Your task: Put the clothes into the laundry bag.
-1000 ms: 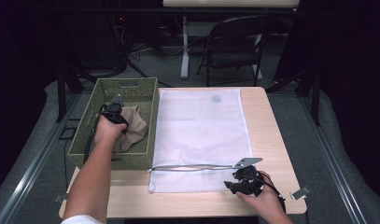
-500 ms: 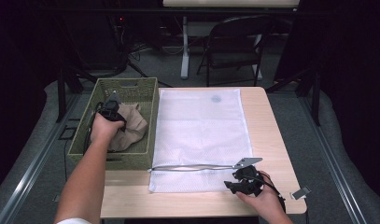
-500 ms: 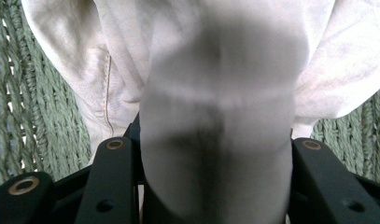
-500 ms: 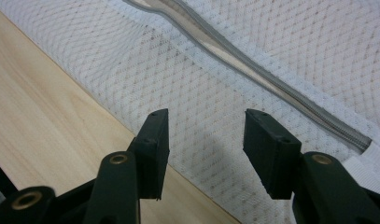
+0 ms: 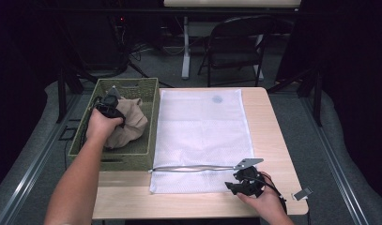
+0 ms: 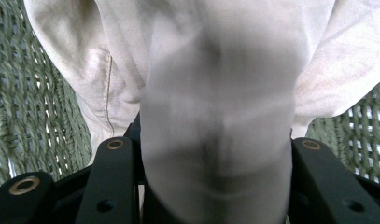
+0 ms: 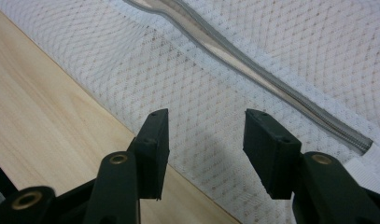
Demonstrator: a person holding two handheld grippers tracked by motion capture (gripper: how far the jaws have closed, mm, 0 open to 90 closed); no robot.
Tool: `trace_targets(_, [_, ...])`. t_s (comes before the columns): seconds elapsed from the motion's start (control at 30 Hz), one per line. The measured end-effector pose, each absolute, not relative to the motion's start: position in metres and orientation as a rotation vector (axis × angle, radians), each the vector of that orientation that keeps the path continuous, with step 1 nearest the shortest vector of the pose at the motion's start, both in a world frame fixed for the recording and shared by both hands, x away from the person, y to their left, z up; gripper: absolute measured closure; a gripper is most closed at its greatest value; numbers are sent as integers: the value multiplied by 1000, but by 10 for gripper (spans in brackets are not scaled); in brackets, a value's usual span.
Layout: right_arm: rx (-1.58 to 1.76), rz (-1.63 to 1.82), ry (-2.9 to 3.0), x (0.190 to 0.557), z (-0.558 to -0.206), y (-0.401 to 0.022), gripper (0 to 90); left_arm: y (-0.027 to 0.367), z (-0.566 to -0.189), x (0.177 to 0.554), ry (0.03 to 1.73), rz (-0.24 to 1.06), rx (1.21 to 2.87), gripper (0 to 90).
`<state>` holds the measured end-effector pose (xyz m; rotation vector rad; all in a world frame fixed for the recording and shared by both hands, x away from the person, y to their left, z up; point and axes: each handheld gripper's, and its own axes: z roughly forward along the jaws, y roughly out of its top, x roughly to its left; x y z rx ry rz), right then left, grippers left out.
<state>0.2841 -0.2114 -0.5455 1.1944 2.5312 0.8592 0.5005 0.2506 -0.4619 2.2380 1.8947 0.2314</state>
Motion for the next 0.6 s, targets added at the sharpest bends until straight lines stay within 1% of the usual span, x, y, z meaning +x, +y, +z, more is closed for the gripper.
trace_targets(0.4, [1174,813,2527,283,-545,-211,502,255,-445,494,1858,233,2217,537])
trace_targets(0.6, [1173,835,2518,282,-541,-209,464,256,-438,490,1831,236,2231,538])
